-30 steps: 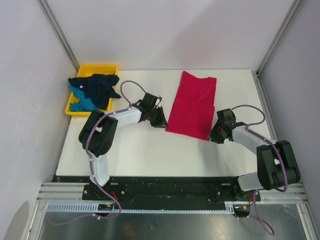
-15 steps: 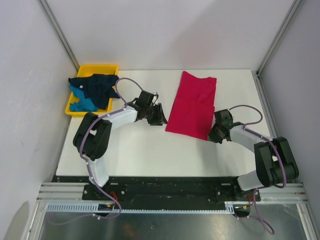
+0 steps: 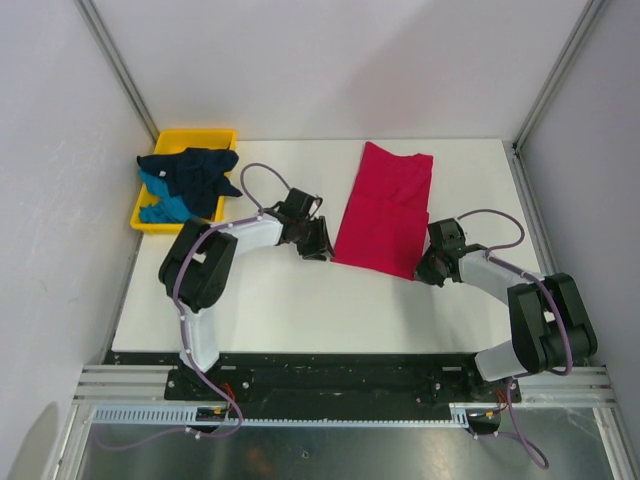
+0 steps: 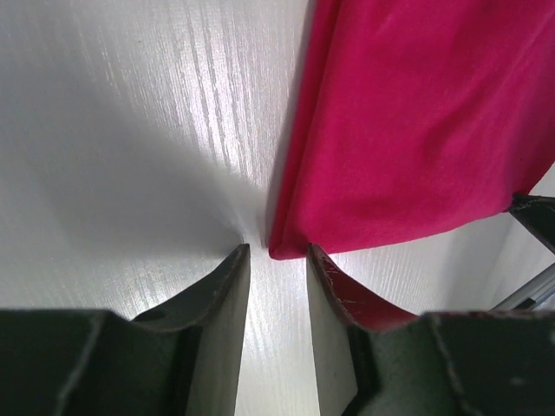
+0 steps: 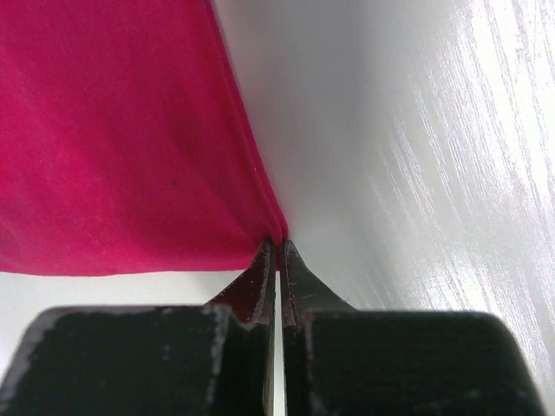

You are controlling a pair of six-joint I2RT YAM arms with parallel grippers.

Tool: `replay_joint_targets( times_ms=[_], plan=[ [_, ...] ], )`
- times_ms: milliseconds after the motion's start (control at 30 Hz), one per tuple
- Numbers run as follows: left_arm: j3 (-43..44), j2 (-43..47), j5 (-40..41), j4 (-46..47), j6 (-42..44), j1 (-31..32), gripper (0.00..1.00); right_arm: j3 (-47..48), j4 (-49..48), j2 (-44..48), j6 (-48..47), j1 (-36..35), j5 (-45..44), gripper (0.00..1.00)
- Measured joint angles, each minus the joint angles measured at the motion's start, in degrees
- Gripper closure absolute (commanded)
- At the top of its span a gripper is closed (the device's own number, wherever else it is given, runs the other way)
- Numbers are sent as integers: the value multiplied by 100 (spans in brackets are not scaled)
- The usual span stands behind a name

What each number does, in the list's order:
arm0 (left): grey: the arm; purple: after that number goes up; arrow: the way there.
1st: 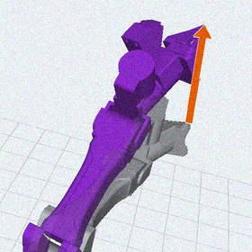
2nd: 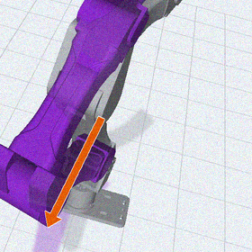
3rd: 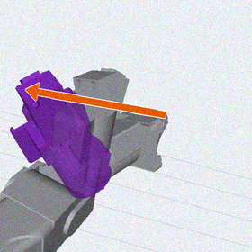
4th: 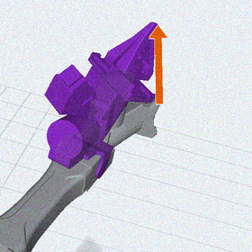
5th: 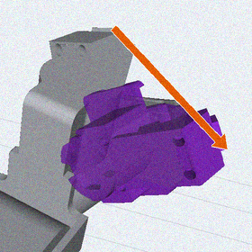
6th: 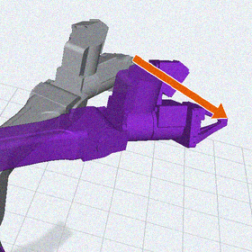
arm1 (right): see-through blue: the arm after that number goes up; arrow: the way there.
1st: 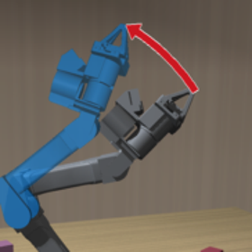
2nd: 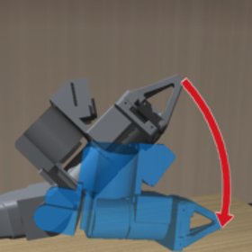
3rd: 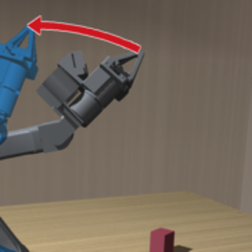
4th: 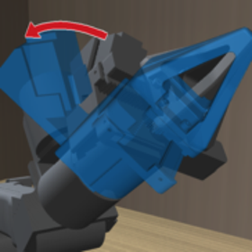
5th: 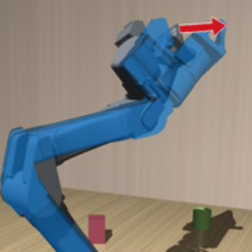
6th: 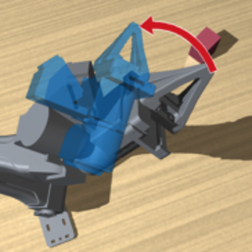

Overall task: Fold and stack the t-shirts
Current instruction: Grab one side of the 2/3 rectangular tshirt with both arms

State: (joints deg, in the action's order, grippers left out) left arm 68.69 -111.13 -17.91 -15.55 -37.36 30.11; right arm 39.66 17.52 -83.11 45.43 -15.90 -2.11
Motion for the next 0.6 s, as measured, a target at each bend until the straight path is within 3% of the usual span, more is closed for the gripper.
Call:
replay_joint_targets(
  times_ms=[433, 600],
  plan=[
    [52, -26, 407, 0, -70, 262, 72, 0, -42, -15, -4, -2, 4, 100],
    [70, -42, 647, -11, -212, 380, 95, 0, -55, -15, -48, 0, 11, 100]
  ],
)
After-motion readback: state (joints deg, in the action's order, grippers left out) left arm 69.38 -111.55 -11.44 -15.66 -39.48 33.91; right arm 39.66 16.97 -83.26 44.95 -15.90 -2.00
